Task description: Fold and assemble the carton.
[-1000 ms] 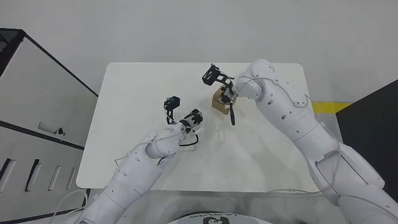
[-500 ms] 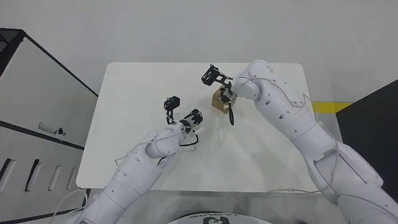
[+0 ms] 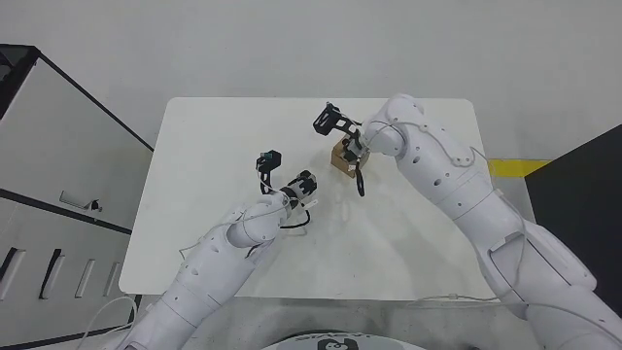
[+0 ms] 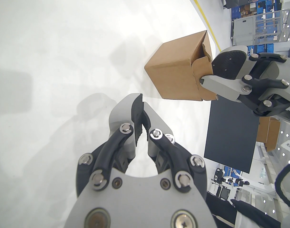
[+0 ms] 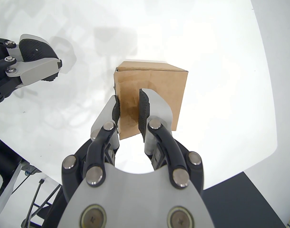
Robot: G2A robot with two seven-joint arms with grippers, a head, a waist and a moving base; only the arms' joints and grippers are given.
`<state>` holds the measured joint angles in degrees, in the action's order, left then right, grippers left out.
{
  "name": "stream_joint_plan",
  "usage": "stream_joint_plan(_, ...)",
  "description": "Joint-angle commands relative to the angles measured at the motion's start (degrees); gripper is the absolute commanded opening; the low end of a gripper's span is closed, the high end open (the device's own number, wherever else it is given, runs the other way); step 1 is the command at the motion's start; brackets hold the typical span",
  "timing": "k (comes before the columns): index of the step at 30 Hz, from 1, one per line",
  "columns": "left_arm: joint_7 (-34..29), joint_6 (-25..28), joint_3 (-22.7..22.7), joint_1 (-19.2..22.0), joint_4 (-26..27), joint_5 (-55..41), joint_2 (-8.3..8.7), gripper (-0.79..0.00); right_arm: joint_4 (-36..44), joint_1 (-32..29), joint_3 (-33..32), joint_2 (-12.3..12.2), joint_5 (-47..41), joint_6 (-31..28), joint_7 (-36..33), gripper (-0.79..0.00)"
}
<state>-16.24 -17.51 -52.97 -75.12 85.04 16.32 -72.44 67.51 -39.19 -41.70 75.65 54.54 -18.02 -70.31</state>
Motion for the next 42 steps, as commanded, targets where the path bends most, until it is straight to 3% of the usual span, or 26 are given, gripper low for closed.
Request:
stream_joint_plan(1,0.0,0.0,0.0,0.0,0.0,0.0,0.00,-0.785,-0.1,0.0,-0.1,0.0,0.0,0.3,0.1,-0.637)
stream_joint_plan(10,0.0,0.0,0.0,0.0,0.0,0.0,0.00,-0.785,0.8,-0.4,-0.8,0.0,0.5,1.7,0.8,-0.708)
stream_joint_plan(36,0.0,0.0,0.0,0.0,0.0,0.0,0.00,-0.785,0.2,-1.1,-3.2,0.0,-2.7,2.9,0.3,-0.545)
stream_joint_plan(42,0.0,0.0,0.0,0.0,0.0,0.0,0.00,-0.785,-0.6,-1.1,-5.1,-0.2,-5.9,3.7,0.0,-0.573)
